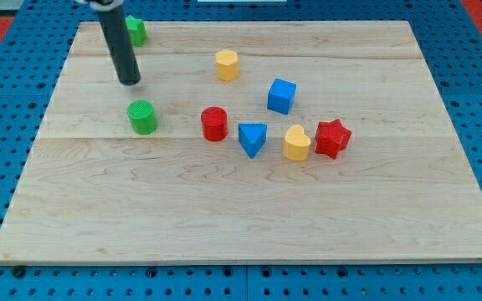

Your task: Push the red circle to the center

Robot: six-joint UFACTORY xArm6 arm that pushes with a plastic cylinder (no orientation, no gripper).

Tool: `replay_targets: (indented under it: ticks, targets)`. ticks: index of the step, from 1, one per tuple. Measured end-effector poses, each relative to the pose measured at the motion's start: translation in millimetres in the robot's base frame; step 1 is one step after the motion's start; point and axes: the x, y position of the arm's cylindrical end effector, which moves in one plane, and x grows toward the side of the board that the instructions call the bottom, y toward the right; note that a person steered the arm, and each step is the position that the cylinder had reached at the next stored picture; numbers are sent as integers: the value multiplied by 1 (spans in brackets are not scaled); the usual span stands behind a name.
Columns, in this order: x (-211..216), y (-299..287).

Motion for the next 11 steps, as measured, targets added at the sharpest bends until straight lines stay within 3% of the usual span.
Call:
replay_targets:
  ticks: [1,3,4,5,6,9,11]
  targets:
    - [27,32]
    - [27,97]
    - [91,98]
    - [90,133]
    - [66,176]
    - [-24,220]
    - [-34,227]
